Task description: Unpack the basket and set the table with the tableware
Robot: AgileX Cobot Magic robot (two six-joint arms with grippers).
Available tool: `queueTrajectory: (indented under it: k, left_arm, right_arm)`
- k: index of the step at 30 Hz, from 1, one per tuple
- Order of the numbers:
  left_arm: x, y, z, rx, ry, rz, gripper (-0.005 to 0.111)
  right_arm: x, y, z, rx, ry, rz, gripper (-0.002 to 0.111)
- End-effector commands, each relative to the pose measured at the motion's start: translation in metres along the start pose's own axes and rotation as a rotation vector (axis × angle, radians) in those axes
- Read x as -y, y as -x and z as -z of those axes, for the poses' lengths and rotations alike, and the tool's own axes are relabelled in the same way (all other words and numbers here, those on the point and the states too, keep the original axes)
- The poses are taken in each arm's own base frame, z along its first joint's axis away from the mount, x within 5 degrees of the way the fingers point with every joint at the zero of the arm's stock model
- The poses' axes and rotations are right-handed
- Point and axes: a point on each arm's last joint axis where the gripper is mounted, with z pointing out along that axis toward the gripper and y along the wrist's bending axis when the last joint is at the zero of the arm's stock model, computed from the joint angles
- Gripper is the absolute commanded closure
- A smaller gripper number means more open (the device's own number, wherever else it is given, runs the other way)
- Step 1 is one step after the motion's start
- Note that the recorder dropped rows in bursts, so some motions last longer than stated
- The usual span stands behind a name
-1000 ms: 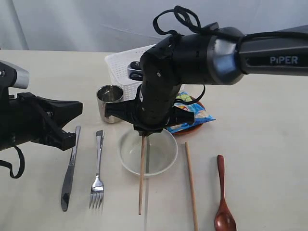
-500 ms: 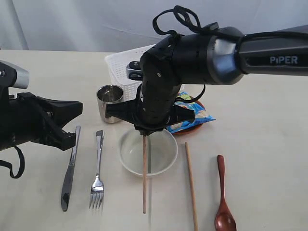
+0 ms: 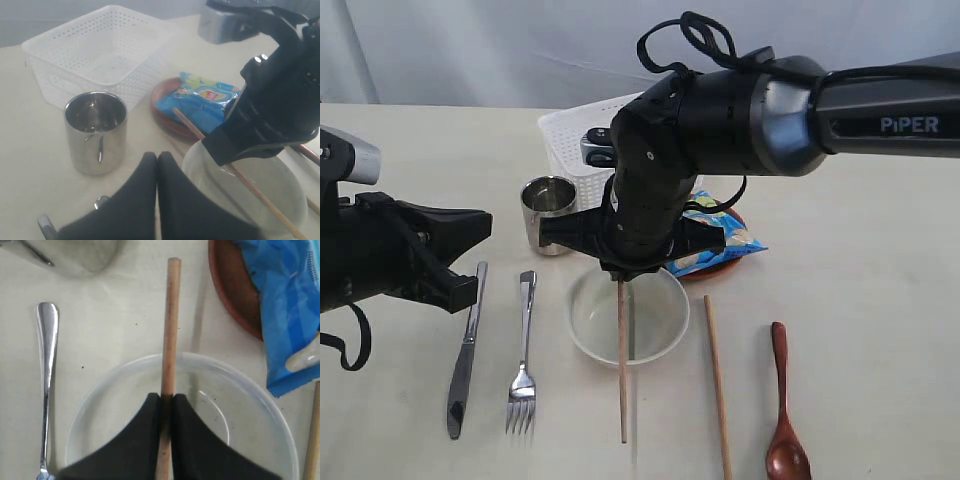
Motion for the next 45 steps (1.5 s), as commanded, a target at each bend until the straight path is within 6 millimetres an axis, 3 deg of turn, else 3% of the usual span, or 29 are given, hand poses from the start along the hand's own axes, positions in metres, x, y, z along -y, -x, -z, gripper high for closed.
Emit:
queueTrajectory:
  k: [1,14,16,22,26,30,36,38,40,45]
  left_arm:
    - [0.000,0.000,0.001,0.006,0.005,0.002,0.107]
    - [0.000,0.000,0.001,0.006,0.005,0.002,0.107]
    - [0.000,0.000,0.001,0.006,0.005,0.002,0.107]
    - [0.000,0.000,0.001,0.006,0.005,0.002,0.107]
    - [0.000,0.000,0.001,0.006,0.005,0.002,0.107]
    - [0.000,0.000,0.001,0.006,0.005,0.002,0.107]
    - [0.000,0.000,0.001,0.006,0.005,0.002,0.107]
    - [0.000,0.000,0.001,0.006,0.005,0.002,0.107]
    - [0.000,0.000,0.001,0.006,0.005,0.002,0.107]
    - [0.000,0.000,0.001,0.006,0.005,0.002,0.107]
  right_arm:
    - [-0.001,0.001,0.001,0.007,-0.001,0.016,0.108]
    - [-0.001,0.001,0.001,0.006,0.000,0.013,0.108]
    - [-0.001,0.001,0.001,0.005,0.001,0.006,0.102]
    - [-0.001,0.001,0.001,0.002,0.000,-0.016,0.066]
    - [-0.001,0.001,0.003,0.008,0.003,-0.023,0.065]
    - [0.000,0.004,0.026,0.046,0.018,-0.007,0.065]
    - [0.037,-0.005,0.083,0.063,-0.234,0.054,0.065]
    - [0.053,-0.016,0.091,0.079,-0.282,0.045,0.065]
    - [0.064,-0.030,0.092,0.103,-0.260,0.040,0.065]
    - [0.083,-0.066,0.063,0.073,-0.136,-0.010,0.065]
